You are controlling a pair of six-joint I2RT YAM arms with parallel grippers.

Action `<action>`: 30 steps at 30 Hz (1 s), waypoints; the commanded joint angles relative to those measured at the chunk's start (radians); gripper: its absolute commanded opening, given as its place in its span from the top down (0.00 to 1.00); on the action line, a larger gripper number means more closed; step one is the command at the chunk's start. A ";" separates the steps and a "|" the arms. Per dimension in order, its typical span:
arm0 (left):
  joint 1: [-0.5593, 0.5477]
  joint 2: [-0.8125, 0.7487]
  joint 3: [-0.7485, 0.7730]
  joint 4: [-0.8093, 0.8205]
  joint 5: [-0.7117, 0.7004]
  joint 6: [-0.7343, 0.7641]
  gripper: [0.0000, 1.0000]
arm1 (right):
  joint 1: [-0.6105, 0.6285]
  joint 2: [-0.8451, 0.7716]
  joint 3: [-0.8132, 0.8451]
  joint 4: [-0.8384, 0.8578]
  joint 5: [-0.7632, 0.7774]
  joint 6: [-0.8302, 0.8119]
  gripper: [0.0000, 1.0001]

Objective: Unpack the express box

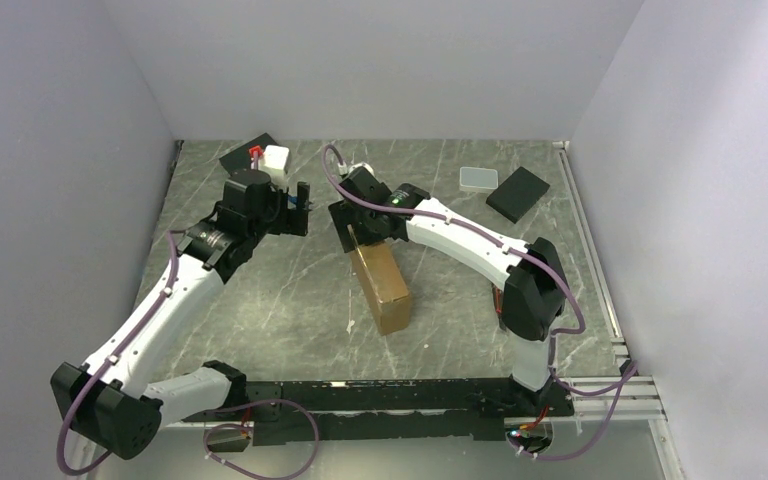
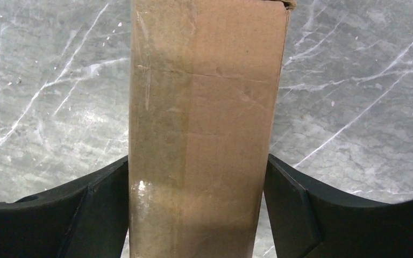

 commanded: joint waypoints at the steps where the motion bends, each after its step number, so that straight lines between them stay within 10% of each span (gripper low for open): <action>1: 0.008 0.006 0.014 0.038 0.020 -0.020 0.01 | 0.009 -0.054 0.031 0.020 -0.011 -0.024 0.16; 15: 0.020 0.012 0.016 0.037 0.036 -0.029 0.01 | -0.062 -0.128 -0.078 0.134 -0.295 0.035 0.29; 22: 0.022 0.002 0.014 0.036 0.034 -0.031 0.01 | -0.267 -0.253 -0.433 0.673 -0.876 0.388 0.33; 30: 0.027 -0.005 0.015 0.037 0.043 -0.034 0.01 | -0.296 -0.211 -0.713 1.147 -0.906 0.714 0.30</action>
